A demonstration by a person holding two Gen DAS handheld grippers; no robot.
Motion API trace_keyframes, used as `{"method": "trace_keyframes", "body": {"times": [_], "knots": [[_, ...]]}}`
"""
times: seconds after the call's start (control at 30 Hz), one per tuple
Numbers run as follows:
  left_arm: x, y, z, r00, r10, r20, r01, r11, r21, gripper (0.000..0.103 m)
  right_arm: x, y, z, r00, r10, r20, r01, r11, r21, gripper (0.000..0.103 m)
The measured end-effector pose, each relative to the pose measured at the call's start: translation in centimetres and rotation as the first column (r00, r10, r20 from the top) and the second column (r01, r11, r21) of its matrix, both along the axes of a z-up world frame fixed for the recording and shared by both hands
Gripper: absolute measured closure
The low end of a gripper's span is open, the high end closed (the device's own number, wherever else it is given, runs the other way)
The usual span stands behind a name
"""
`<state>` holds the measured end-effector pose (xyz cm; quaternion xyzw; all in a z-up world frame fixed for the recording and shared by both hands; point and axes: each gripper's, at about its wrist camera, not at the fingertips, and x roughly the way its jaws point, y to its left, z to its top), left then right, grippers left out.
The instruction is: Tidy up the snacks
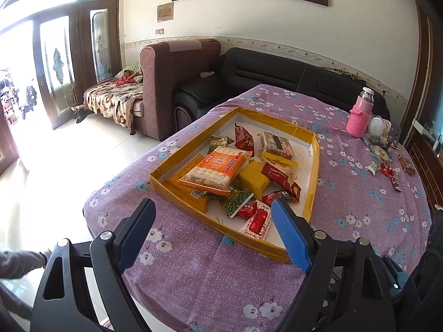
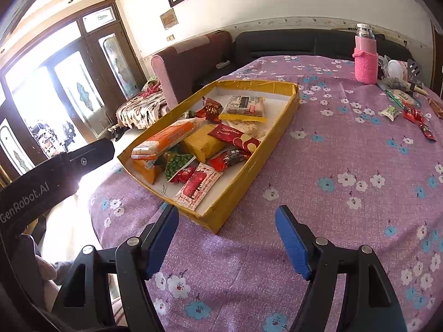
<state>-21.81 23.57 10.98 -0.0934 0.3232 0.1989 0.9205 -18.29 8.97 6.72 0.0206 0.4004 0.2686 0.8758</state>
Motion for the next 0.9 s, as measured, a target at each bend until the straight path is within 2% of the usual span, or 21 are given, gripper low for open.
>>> {"method": "trace_keyframes", "body": {"times": [0.6, 0.8, 0.9], "knots": [[0.14, -0.02, 0.01, 1.000, 0.004, -0.003, -0.004, 1.000, -0.001, 0.017, 0.40, -0.46, -0.41, 1.000, -0.002, -0.017, 0.003, 1.000, 0.021, 0.028], [-0.03, -0.02, 0.01, 1.000, 0.007, 0.017, -0.006, 1.000, -0.004, 0.017, -0.15, -0.65, -0.03, 1.000, -0.009, 0.009, 0.009, 1.000, 0.016, 0.025], [0.62, 0.26, -0.42, 1.000, 0.006, -0.009, -0.006, 1.000, -0.022, 0.017, 0.31, -0.37, -0.31, 1.000, -0.015, 0.000, 0.015, 1.000, 0.003, 0.025]]}}
